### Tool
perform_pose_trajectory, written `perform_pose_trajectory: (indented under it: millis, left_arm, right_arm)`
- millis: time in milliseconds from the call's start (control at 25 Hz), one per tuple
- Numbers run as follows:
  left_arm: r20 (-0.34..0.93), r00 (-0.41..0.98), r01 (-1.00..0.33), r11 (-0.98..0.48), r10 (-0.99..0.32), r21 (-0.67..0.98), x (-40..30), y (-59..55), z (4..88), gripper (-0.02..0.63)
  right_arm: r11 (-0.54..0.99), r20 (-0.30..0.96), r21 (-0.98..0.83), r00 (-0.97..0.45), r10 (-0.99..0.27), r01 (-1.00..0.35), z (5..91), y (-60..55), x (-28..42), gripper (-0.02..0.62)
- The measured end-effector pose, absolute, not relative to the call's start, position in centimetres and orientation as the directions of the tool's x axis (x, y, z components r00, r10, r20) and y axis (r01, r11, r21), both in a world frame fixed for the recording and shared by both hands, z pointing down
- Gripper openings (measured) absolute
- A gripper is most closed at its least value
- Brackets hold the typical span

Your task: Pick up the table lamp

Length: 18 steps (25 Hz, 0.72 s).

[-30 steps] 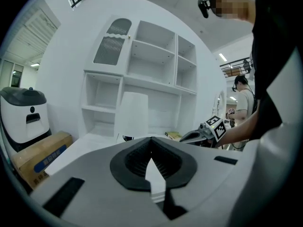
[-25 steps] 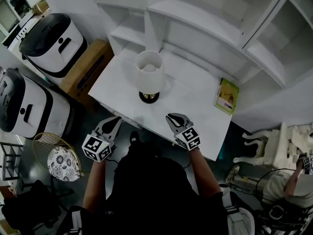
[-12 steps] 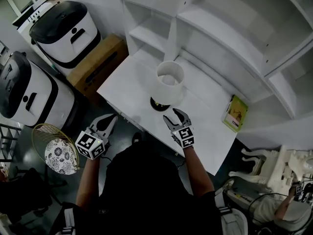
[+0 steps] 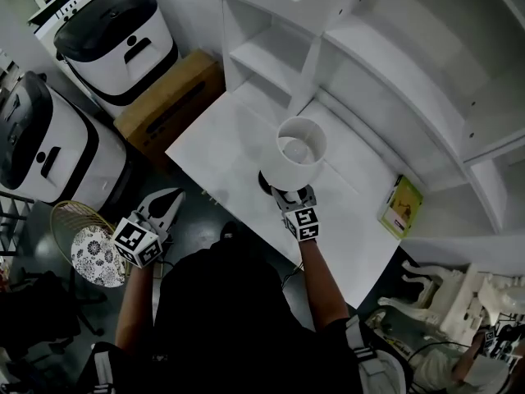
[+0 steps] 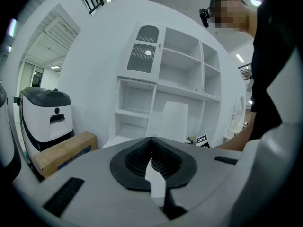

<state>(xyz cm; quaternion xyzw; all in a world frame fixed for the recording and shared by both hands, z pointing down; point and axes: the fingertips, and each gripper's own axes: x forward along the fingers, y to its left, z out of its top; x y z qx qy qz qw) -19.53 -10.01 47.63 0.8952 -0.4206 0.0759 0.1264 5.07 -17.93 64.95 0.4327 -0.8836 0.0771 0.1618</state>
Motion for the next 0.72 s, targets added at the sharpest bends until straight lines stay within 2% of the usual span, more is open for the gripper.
perform_pose_trajectory:
  millis: [400, 440, 520, 720]
  left_arm:
    - [0.271, 0.598, -0.800, -0.581, -0.754, 0.150, -21.8, -11.6, 48.5, 0.011]
    - [0.270, 0.598, -0.800, -0.582, -0.755, 0.145, -21.8, -11.8, 48.5, 0.011]
    - [0.261, 0.608, -0.793, -0.592, -0.750, 0.146, -21.7, -12.0, 48.2, 0.011]
    - [0.252, 0.628, -0.777, -0.611, -0.736, 0.153, -21.4, -12.8, 48.0, 0.011]
  right_arm:
    - [0.574, 0.299, -0.007, -0.549, -0.780, -0.819, 65.7, -22.4, 4.1, 0.252]
    - [0.572, 0.294, -0.024, -0.552, -0.780, -0.820, 65.7, -22.7, 4.0, 0.247]
    - [0.570, 0.288, -0.052, -0.559, -0.777, -0.820, 65.7, -23.2, 4.0, 0.186]
    - [0.581, 0.300, -0.018, -0.559, -0.773, -0.814, 66.5, -23.5, 3.7, 0.184]
